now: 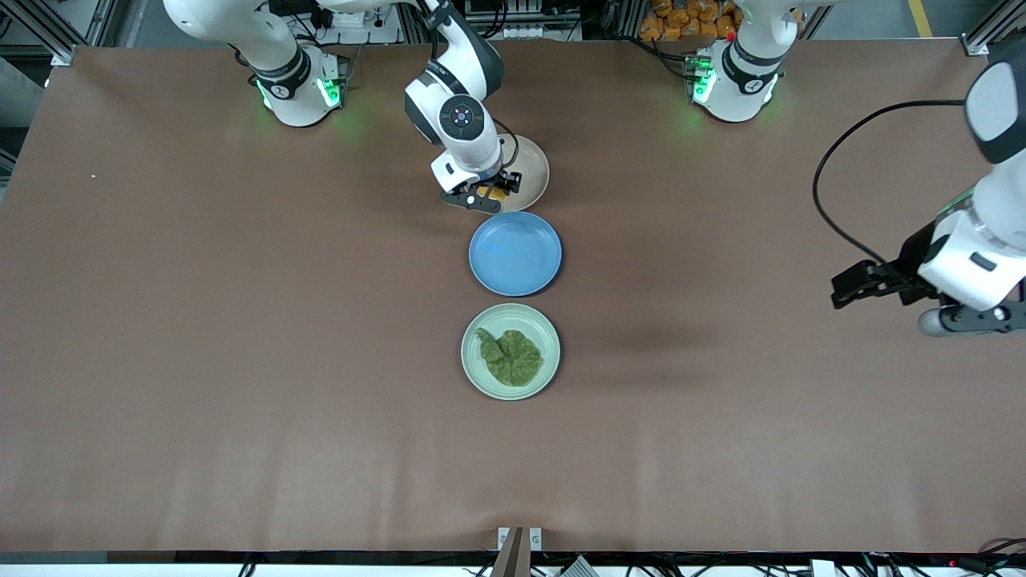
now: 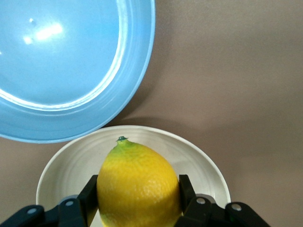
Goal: Place lemon and lettuce in plates
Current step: 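Carry the lemon onto the cream plate with the right gripper while left retracts, then open the right gripper and withdraw it from the cream plate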
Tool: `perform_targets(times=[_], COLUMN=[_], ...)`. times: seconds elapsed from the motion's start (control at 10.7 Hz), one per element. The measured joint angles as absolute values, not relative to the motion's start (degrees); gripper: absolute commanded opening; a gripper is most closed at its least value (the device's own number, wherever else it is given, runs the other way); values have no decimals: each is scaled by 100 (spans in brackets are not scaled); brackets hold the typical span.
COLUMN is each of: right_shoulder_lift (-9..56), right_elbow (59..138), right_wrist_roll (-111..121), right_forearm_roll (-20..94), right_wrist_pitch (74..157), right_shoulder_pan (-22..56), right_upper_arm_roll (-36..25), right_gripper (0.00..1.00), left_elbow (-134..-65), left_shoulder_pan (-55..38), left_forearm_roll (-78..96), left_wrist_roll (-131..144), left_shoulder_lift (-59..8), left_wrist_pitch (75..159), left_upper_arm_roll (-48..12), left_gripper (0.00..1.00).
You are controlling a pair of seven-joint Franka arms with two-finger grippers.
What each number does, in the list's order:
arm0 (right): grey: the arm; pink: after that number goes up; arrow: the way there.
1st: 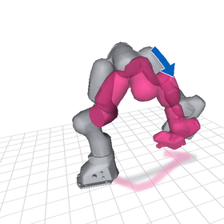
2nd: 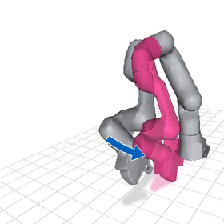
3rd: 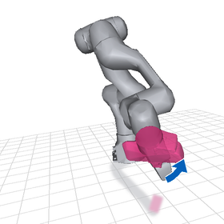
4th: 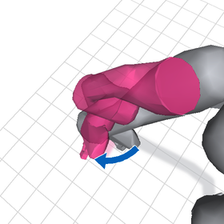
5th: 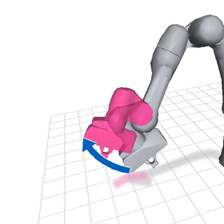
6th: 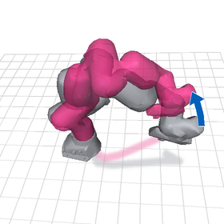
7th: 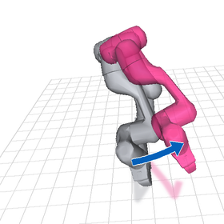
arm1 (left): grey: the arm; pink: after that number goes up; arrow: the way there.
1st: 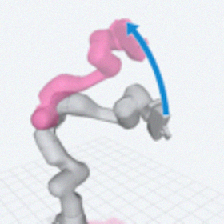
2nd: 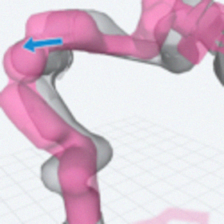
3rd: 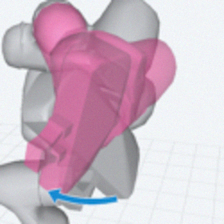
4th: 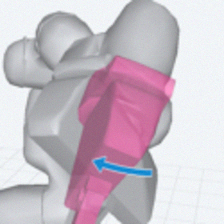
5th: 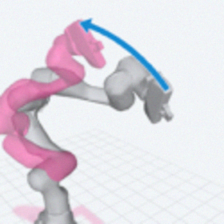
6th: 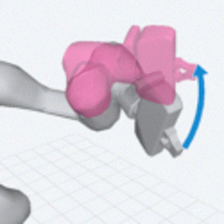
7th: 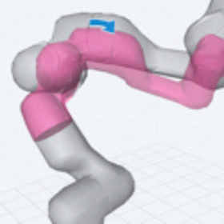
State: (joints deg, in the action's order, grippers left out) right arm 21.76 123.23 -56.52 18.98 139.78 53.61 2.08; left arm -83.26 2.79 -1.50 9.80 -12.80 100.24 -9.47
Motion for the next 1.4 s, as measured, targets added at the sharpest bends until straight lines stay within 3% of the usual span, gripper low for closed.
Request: perform_targets(times=[0.28, 0.94, 1.4], right_shoulder_lift=[2183, 2132, 1899], right_elbow=[12326, 12245, 11717], right_wrist_roll=[-5968, -6232, -4512], right_forearm_roll=[1901, 1901, 1877], right_wrist_pitch=[13977, 13950, 13349], right_shoulder_pan=[5440, 5512, 5115], right_upper_arm_roll=[208, 96, -1193], right_gripper=[100, 100, 100], left_elbow=[-8326, -8328, -8328], left_shoulder_pan=[288, 282, 254], left_forearm_roll=[-150, -372, -372], left_wrist_roll=[980, 980, 980], left_shoulder_lift=[-997, -755, -523], left_wrist_pitch=[9550, 9172, 9047], left_upper_arm_roll=[-957, -1019, -1029], left_gripper=[100, 100, 100])
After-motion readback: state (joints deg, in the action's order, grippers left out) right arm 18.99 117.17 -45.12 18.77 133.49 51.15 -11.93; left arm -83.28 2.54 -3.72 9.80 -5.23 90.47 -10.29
